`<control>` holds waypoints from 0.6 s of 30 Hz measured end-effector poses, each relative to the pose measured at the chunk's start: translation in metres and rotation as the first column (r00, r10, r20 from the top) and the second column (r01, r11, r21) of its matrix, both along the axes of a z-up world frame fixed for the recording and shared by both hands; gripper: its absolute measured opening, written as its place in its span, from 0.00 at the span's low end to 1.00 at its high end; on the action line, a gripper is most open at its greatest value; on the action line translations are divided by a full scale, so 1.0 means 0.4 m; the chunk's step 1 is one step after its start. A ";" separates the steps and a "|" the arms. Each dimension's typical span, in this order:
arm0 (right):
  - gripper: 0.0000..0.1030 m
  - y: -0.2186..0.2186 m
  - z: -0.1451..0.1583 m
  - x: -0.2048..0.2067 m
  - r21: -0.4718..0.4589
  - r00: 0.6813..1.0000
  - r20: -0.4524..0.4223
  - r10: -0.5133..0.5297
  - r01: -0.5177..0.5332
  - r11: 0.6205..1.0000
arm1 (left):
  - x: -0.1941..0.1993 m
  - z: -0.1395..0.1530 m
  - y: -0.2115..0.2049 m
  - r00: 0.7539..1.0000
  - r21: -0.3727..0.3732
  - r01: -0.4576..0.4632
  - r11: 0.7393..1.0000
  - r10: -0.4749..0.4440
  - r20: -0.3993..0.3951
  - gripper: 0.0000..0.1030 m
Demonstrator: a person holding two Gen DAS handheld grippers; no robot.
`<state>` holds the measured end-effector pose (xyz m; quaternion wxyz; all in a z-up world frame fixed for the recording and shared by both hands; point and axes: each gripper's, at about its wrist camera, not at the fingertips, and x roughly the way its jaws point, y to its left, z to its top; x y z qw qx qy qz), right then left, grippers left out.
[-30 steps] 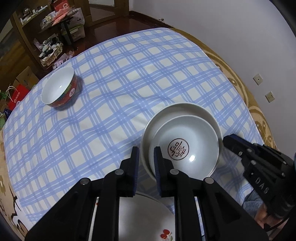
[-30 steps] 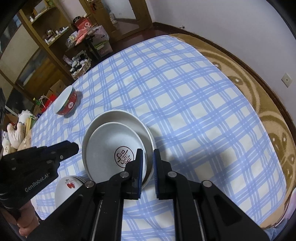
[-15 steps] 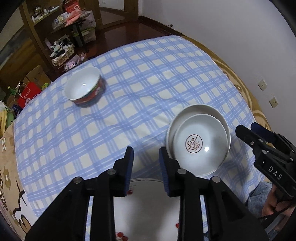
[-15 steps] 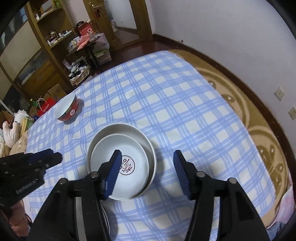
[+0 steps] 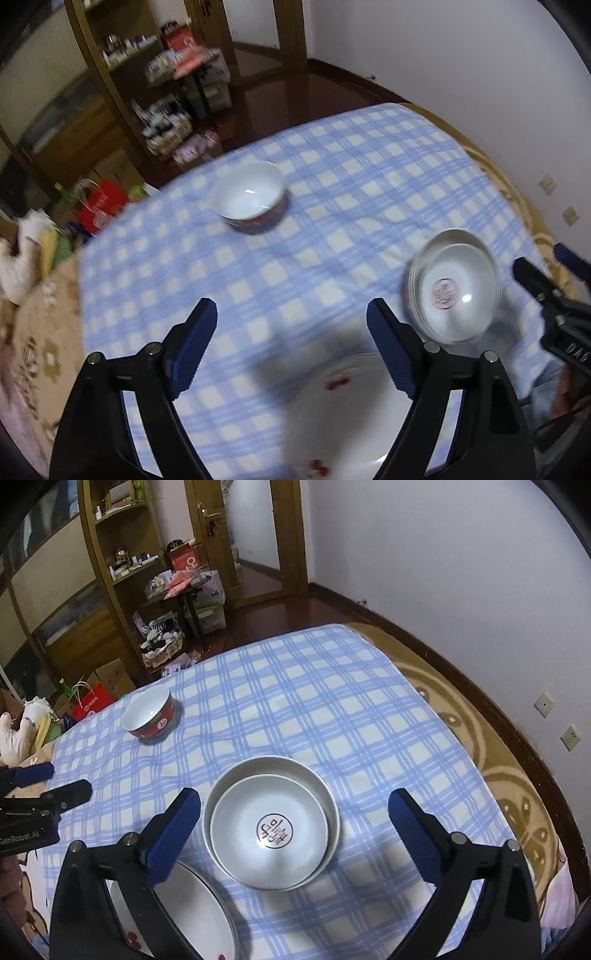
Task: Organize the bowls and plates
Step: 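Move both open grippers toward the small red-banded bowl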
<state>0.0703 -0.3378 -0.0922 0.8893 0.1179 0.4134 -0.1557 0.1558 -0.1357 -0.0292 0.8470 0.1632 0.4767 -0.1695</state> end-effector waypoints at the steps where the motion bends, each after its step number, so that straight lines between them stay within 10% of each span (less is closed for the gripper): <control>1: 1.00 0.004 -0.001 0.001 0.002 1.000 -0.001 0.003 -0.003 1.000 | 0.001 0.004 0.010 1.000 0.009 -0.003 1.000 0.003 0.011 0.81; 18: 1.00 0.100 0.000 0.044 -0.070 0.997 0.016 0.080 -0.079 0.994 | 0.049 -0.003 0.197 0.993 -0.005 -0.110 0.994 0.110 0.036 0.81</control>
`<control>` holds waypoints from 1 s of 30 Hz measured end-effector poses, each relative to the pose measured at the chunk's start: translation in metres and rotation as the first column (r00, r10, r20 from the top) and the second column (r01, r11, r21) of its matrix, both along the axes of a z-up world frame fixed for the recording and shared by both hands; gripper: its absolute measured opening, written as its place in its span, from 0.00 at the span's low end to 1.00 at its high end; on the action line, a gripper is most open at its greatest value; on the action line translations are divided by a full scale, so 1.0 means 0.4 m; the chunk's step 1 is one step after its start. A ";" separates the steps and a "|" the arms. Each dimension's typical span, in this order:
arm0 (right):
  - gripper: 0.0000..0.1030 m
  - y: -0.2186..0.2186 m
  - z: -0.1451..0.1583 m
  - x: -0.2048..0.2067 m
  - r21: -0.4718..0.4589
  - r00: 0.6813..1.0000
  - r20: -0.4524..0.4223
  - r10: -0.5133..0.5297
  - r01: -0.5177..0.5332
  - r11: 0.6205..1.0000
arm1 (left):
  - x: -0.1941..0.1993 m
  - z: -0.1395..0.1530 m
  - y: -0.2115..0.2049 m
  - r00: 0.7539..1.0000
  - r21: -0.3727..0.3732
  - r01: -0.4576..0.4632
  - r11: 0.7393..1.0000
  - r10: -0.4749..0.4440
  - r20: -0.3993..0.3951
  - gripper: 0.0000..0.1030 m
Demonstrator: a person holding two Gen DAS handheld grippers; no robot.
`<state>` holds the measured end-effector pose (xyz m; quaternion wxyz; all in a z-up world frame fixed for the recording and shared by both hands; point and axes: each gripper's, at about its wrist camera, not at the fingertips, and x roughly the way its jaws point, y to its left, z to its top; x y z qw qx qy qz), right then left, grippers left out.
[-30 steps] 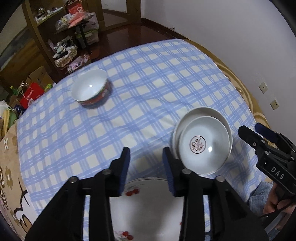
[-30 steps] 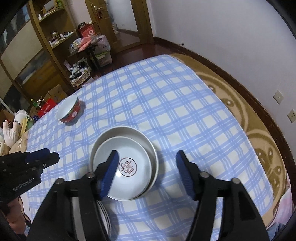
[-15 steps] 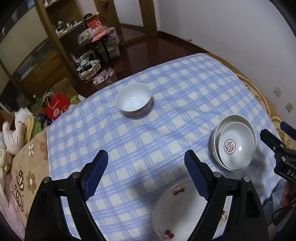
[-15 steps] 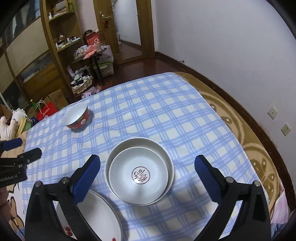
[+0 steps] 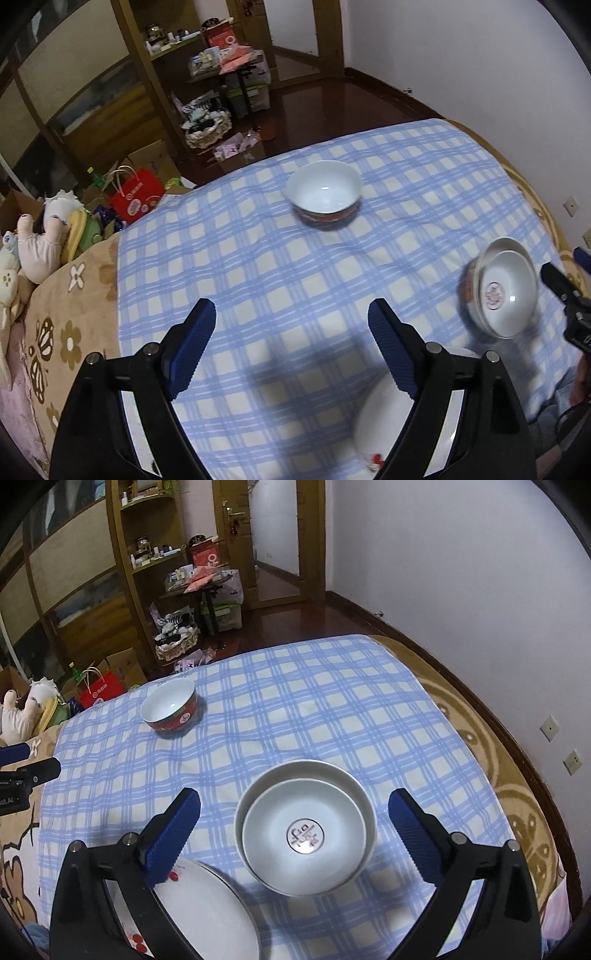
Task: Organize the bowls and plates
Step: 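Move both open grippers toward the small red-banded bowl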
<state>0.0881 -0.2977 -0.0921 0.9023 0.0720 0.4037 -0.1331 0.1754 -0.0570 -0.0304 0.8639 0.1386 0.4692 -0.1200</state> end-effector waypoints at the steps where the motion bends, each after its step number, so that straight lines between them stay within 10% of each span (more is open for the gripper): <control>1: 1.00 0.004 0.000 0.005 -0.004 1.000 0.001 0.004 -0.004 1.000 | 0.005 -0.006 0.007 1.000 0.009 -0.006 1.000 0.006 0.004 0.81; 30: 1.00 0.065 -0.118 0.484 0.183 0.995 -0.019 0.095 -0.090 0.979 | 0.411 -0.169 0.021 0.995 -0.122 -0.079 0.989 0.072 -0.063 0.81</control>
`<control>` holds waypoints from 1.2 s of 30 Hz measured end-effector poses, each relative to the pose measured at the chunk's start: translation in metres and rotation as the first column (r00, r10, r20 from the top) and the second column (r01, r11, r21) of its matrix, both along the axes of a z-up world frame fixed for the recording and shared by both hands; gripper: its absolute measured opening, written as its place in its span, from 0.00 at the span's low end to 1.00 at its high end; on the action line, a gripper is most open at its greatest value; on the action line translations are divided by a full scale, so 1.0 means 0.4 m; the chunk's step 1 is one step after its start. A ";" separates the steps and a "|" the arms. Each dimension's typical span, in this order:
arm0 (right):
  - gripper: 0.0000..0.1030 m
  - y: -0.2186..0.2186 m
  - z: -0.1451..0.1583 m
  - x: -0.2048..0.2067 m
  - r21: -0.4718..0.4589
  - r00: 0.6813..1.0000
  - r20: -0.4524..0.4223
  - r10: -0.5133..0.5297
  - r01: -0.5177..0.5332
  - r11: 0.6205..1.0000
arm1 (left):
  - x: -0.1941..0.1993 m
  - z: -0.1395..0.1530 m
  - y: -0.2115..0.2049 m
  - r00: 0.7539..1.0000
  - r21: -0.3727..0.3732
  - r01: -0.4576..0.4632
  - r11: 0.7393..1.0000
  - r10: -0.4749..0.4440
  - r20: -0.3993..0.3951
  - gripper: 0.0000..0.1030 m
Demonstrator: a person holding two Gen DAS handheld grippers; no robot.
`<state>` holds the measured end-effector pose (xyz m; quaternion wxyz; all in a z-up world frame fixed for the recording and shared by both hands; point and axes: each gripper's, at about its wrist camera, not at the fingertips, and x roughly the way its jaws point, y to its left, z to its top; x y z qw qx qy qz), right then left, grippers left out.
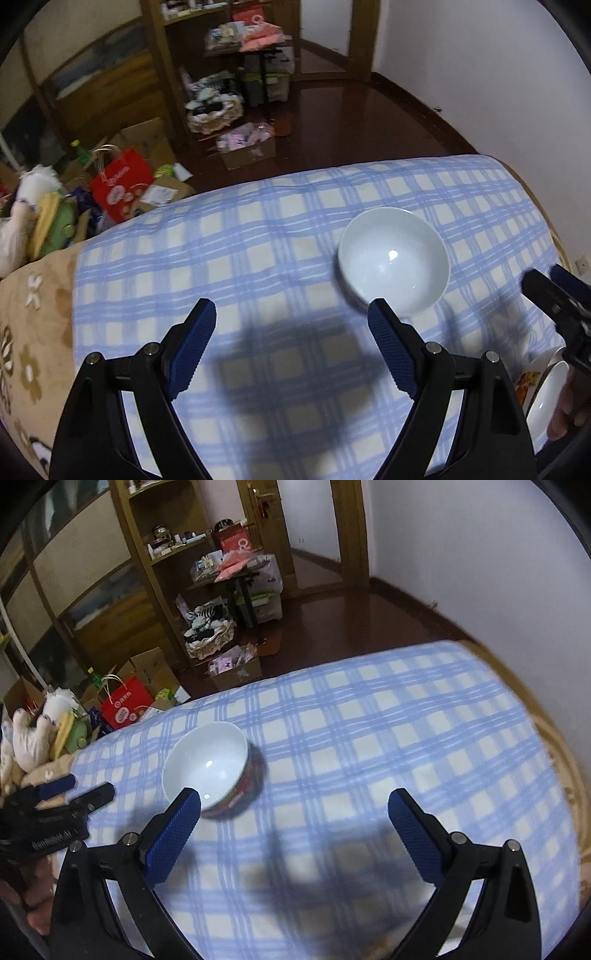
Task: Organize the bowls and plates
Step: 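Move both open grippers toward the small red-banded bowl, then grasp the red-banded bowl rim with the left gripper while the right gripper grasps its rim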
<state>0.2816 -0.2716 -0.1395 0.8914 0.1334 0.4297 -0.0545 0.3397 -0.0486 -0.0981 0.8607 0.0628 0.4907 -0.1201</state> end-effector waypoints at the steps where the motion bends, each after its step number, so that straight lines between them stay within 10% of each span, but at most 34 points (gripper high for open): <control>1: 1.00 0.001 -0.006 0.015 0.002 1.000 -0.007 0.002 -0.002 1.000 | 0.008 -0.005 -0.005 1.000 0.003 0.012 1.000 -0.012 0.002 0.81; 12: 0.92 0.010 -0.082 0.137 0.110 0.992 -0.121 0.021 -0.007 0.994 | 0.090 -0.080 -0.064 0.998 0.013 0.043 0.999 -0.042 -0.042 0.69; 26: 0.19 0.045 -0.209 0.206 0.299 0.963 -0.244 0.112 -0.035 0.954 | 0.127 -0.175 -0.101 0.982 -0.070 0.026 0.997 -0.038 -0.183 0.12; 36: 0.11 0.059 -0.198 0.164 0.274 0.960 -0.265 0.090 -0.015 0.962 | 0.079 -0.143 -0.101 0.987 -0.075 0.052 0.996 -0.063 -0.149 0.08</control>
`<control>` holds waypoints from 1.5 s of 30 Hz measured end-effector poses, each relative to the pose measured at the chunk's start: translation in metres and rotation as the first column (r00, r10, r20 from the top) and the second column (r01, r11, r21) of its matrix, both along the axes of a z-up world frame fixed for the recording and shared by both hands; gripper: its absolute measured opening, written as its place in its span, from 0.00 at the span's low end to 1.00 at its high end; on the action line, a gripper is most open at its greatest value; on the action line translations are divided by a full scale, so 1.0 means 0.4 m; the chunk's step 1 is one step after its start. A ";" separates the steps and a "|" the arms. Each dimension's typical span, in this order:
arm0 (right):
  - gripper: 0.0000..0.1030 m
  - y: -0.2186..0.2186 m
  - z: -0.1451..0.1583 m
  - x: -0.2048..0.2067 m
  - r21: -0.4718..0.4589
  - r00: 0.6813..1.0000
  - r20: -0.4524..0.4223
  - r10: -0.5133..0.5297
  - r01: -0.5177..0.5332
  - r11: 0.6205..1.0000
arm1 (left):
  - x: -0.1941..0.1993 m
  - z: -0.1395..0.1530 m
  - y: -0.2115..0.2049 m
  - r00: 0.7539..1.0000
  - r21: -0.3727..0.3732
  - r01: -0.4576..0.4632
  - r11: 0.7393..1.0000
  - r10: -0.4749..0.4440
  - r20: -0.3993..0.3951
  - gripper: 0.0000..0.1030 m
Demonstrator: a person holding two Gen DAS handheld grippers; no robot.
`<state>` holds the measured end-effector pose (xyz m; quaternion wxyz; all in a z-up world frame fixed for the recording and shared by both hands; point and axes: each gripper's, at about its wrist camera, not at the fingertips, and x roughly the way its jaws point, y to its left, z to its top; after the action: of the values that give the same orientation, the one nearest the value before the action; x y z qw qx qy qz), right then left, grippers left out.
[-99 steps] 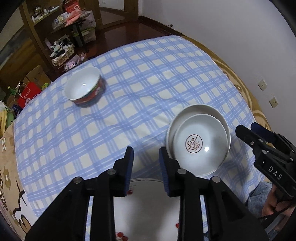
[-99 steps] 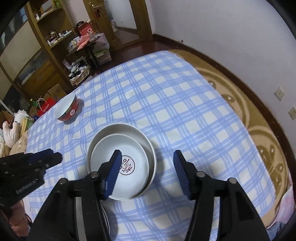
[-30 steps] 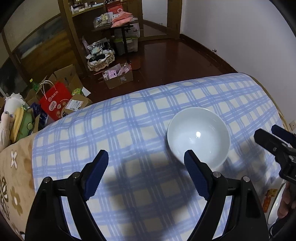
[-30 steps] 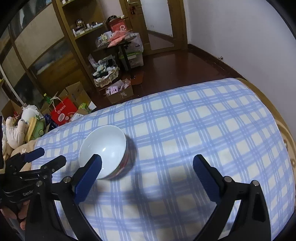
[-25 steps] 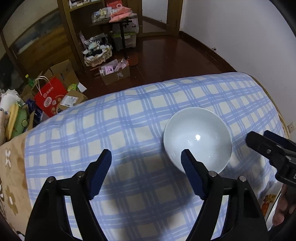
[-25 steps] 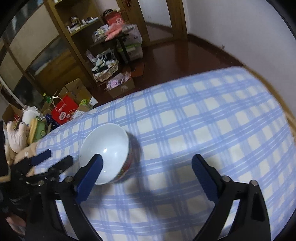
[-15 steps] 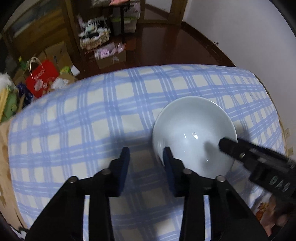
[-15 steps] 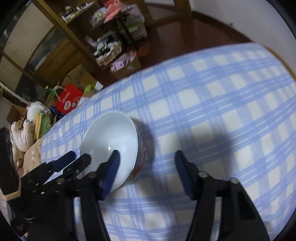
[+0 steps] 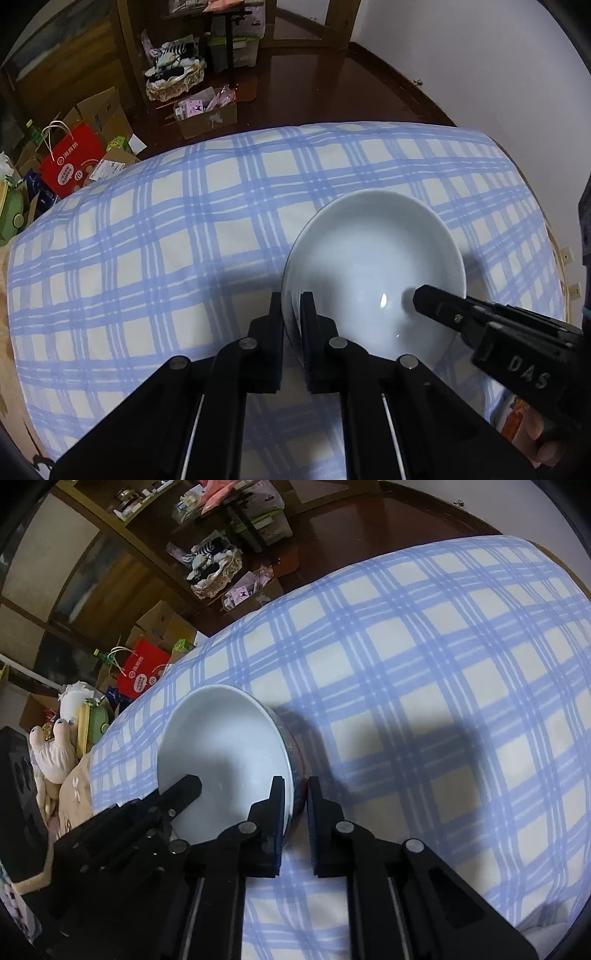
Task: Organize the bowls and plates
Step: 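Grasp the red-banded bowl rim with the left gripper while the right gripper grasps its rim, then carry the red-banded bowl with both grippers toward the nested white bowls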
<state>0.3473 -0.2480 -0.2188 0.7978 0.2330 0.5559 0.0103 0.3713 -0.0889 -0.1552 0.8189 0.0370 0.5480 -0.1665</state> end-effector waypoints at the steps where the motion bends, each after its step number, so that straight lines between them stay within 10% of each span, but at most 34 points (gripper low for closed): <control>1: 0.11 0.003 0.003 -0.009 -0.006 1.000 0.003 0.004 -0.004 1.000 | -0.009 0.008 0.002 1.000 0.002 0.003 1.000 -0.003 0.005 0.08; 26: 0.11 -0.013 0.307 -0.356 -0.038 0.978 0.195 -0.076 0.085 0.996 | -0.321 0.304 -0.013 0.986 -0.010 0.081 0.997 -0.078 0.147 0.09; 45: 0.11 -0.113 0.394 -0.633 -0.065 0.955 0.247 -0.161 0.182 0.981 | -0.564 0.368 -0.127 0.974 -0.036 0.169 0.985 -0.161 0.159 0.09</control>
<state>0.0943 -0.2930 -0.0614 0.8667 0.2423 0.4326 -0.0552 0.1458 -0.1395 -0.0078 0.8430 0.0752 0.4734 -0.2440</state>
